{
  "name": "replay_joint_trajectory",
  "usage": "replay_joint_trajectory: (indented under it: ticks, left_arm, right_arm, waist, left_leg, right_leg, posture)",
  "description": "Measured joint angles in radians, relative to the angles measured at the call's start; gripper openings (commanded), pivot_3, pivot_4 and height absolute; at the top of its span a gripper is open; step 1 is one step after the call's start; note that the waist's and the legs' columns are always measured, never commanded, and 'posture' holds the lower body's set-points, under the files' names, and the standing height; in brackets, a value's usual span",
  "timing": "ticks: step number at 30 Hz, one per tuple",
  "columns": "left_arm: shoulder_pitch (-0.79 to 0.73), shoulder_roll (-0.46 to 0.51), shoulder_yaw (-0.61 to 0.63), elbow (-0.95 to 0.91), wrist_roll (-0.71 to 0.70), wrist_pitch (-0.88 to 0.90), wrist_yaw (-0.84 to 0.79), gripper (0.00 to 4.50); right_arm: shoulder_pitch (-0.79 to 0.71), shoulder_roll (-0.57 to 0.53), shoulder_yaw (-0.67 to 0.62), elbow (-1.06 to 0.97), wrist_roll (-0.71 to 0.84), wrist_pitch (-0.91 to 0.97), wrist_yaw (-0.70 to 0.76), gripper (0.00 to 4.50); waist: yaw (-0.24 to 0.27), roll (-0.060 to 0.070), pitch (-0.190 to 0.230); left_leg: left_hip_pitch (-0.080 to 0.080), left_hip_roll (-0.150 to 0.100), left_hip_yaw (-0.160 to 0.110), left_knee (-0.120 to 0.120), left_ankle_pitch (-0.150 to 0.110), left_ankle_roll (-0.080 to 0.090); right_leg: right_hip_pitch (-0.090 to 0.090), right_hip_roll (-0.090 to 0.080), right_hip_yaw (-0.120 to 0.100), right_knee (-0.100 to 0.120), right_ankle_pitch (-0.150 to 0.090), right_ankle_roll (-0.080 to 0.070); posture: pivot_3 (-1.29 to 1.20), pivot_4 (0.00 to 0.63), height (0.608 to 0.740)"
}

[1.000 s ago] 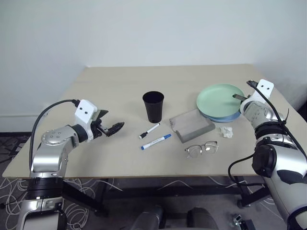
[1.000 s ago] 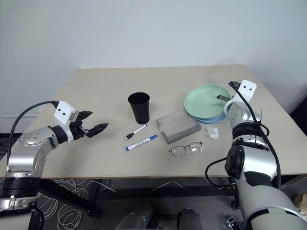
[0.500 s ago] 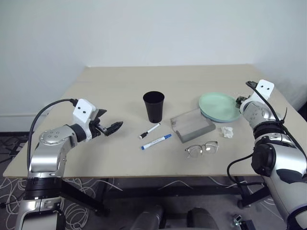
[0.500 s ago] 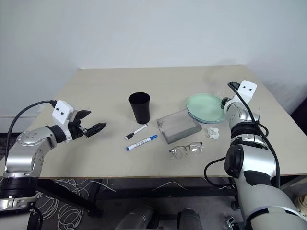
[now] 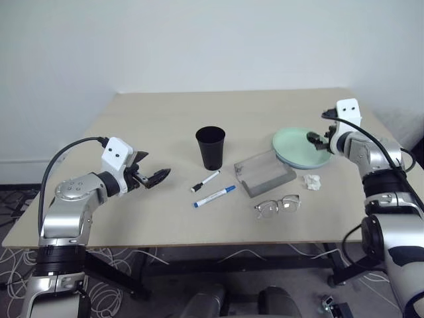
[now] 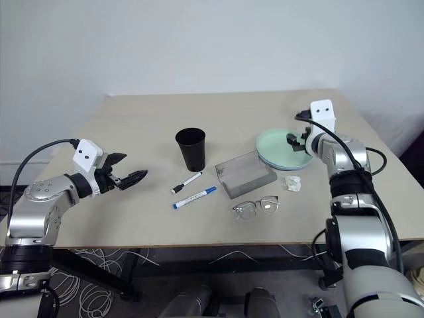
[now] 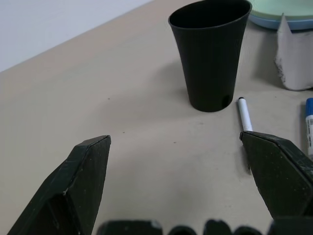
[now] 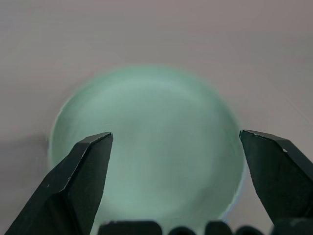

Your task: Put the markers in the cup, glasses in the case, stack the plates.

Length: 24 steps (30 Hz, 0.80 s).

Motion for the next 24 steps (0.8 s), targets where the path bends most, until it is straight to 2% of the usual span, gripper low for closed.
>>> replay_joint_trajectory:
  ticks: [4,8,13,20,22,24]
  left_arm:
    - [0.001,-0.001,-0.001,0.001,0.0,-0.002,-0.001,4.5]
    - [0.001,-0.003,-0.005,0.001,-0.001,-0.003,-0.001,4.5]
    - [0.001,-0.009,-0.01,0.002,-0.001,-0.004,-0.001,4.5]
    - [-0.003,-0.01,-0.029,0.009,-0.001,-0.004,-0.002,4.5]
    - [-0.005,-0.01,-0.029,0.009,-0.001,-0.004,-0.002,4.5]
    - [-0.006,-0.01,-0.029,0.009,-0.001,-0.004,-0.002,4.5]
  right_arm:
    - [0.067,-0.089,0.067,-0.151,-0.001,0.115,0.125,4.49]
    - [0.128,-0.13,0.108,-0.28,0.013,0.268,0.206,4.49]
    - [0.189,-0.125,0.122,-0.341,0.031,0.333,0.229,4.49]
    - [0.229,-0.068,0.139,-0.299,0.023,0.298,0.205,4.49]
    - [0.229,-0.057,0.14,-0.273,0.019,0.283,0.198,4.11]
    - [0.229,-0.055,0.14,-0.262,0.017,0.268,0.195,3.55]
  waist:
    - [0.0,0.0,0.0]
    - [-0.001,0.0,0.0]
    - [0.002,0.0,0.0]
    - [0.004,-0.001,0.0]
    - [0.004,-0.001,0.0]
    - [0.004,-0.001,0.0]
  left_leg:
    - [0.0,0.0,0.0,0.0,0.0,0.0]
    - [0.0,0.0,0.0,0.0,0.0,0.0]
    - [-0.001,0.0,0.0,0.0,0.0,0.0]
    - [-0.001,0.0,0.0,0.0,0.0,0.0]
    - [-0.001,0.0,0.0,0.001,0.0,0.0]
    - [-0.001,0.0,0.0,0.001,0.0,0.0]
  right_leg:
    - [0.001,-0.004,-0.002,0.0,0.0,0.0]
    - [0.002,-0.005,-0.003,0.0,0.0,0.0]
    - [0.002,-0.006,-0.004,0.0,0.0,0.0]
    - [0.002,-0.006,-0.005,0.0,0.0,0.001]
    - [0.003,-0.006,-0.005,0.0,0.0,0.001]
    - [0.003,-0.006,-0.005,0.0,0.0,0.001]
  posture:
    - [0.0,0.0,0.692]
    - [0.0,0.0,0.692]
    - [0.0,0.0,0.692]
    - [0.0,0.0,0.692]
    - [0.0,0.0,0.692]
    - [0.0,0.0,0.692]
